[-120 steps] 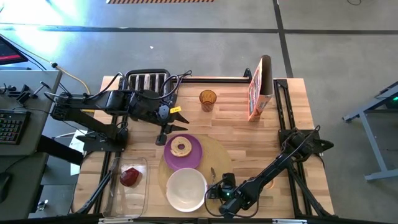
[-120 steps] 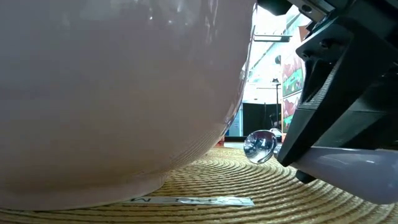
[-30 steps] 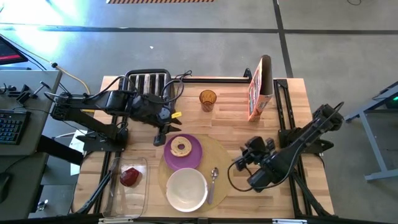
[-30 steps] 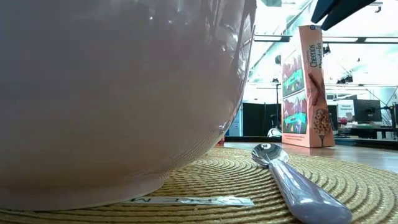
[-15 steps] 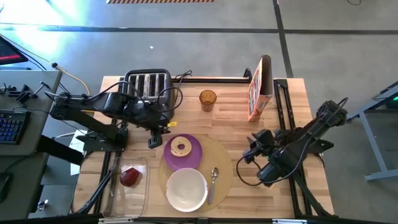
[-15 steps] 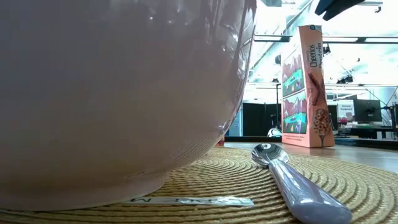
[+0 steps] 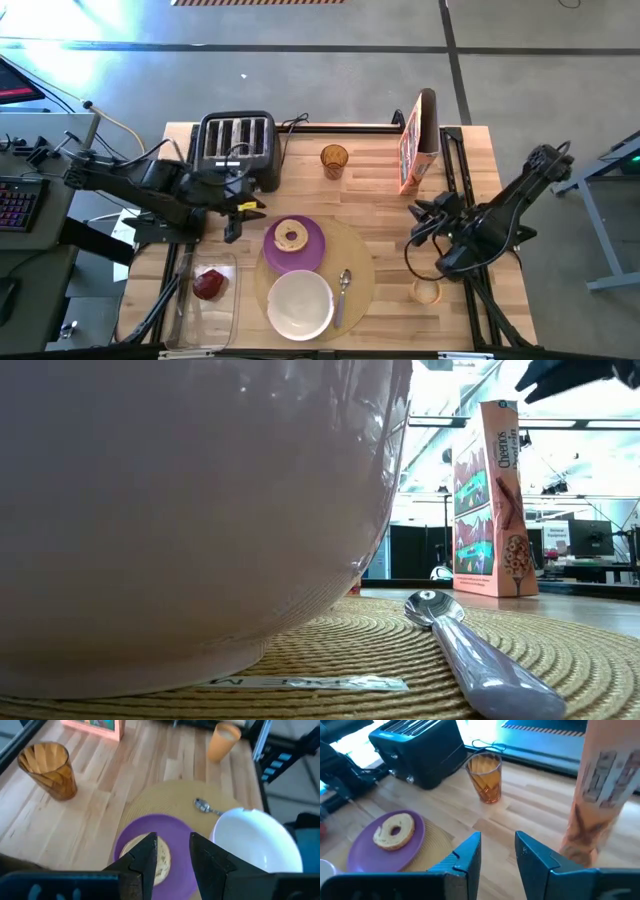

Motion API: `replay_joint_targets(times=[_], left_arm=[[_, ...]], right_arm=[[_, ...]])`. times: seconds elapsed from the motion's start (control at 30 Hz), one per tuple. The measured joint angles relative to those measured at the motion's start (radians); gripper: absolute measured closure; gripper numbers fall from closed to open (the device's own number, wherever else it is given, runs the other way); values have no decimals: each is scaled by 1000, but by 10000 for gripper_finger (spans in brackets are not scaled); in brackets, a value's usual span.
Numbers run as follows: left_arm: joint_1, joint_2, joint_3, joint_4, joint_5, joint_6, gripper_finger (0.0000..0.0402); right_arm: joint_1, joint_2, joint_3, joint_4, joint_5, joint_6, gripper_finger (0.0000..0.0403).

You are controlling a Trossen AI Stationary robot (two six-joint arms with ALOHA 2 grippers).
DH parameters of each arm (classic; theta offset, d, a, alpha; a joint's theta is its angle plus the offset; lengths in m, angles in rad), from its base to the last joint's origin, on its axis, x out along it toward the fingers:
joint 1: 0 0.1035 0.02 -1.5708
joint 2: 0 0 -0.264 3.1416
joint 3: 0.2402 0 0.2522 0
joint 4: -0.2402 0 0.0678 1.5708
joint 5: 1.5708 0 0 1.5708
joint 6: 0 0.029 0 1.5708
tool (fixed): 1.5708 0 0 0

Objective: Arrange a breakfast setting
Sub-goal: Pour the cereal from the box into the white bowl

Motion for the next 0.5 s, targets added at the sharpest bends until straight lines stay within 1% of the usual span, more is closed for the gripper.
replay_joint_targets(times=[0.17, 0.3, 0.5], left_arm=[[0, -115, -160, 149, -3, 9, 298], [0, -188, -287, 284, -3, 47, 298], [0, -266, -450, 449, -3, 98, 298]], right_arm=[[0, -88, -146, 186, -1, 0, 302], [0, -127, -223, 308, -4, 0, 302], [-8, -134, -260, 358, -8, 0, 302]])
